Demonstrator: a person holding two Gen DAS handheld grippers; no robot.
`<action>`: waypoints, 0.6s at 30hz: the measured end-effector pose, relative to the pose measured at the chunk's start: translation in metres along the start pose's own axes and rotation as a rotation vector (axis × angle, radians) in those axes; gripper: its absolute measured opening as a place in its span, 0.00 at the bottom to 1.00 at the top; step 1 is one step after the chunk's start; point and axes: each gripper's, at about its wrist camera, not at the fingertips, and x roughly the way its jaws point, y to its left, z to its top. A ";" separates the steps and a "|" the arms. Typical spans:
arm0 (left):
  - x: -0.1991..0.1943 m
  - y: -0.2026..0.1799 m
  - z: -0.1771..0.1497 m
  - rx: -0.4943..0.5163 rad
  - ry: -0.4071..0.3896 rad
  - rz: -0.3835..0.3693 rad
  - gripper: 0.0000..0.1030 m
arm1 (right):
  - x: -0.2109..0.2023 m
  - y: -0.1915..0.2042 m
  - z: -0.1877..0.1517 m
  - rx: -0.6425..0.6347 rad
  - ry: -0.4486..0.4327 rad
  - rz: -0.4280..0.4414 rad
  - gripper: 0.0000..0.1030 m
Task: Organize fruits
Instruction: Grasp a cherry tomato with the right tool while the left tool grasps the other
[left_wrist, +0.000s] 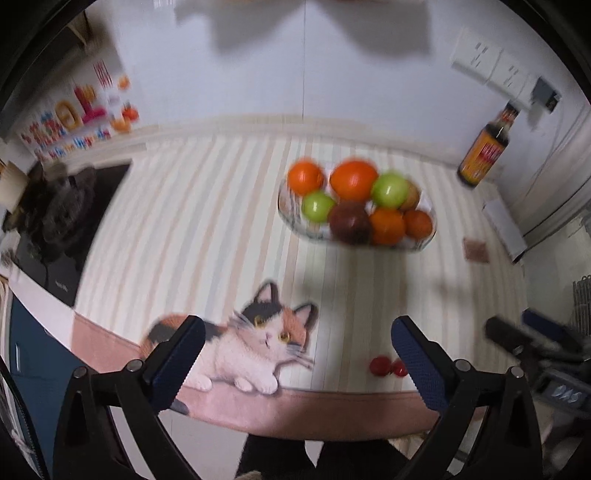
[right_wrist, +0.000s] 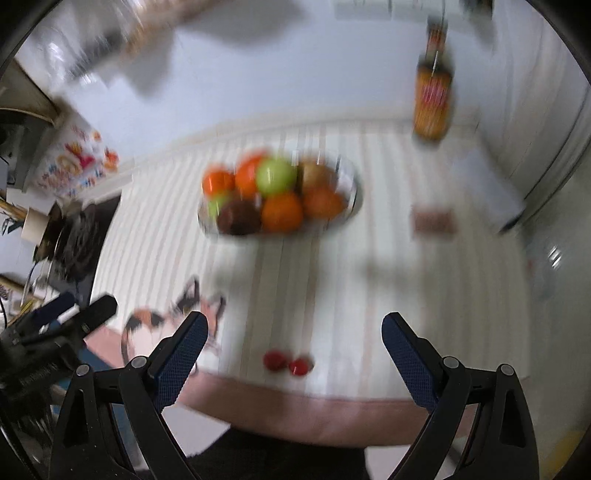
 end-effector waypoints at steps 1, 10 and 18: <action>0.009 0.001 -0.002 -0.003 0.025 -0.001 1.00 | 0.016 -0.005 -0.004 0.017 0.044 0.020 0.94; 0.092 0.002 -0.021 -0.022 0.253 -0.008 1.00 | 0.128 -0.014 -0.049 -0.018 0.272 0.033 0.63; 0.123 -0.011 -0.037 0.017 0.350 -0.016 1.00 | 0.161 0.001 -0.069 -0.127 0.318 0.015 0.40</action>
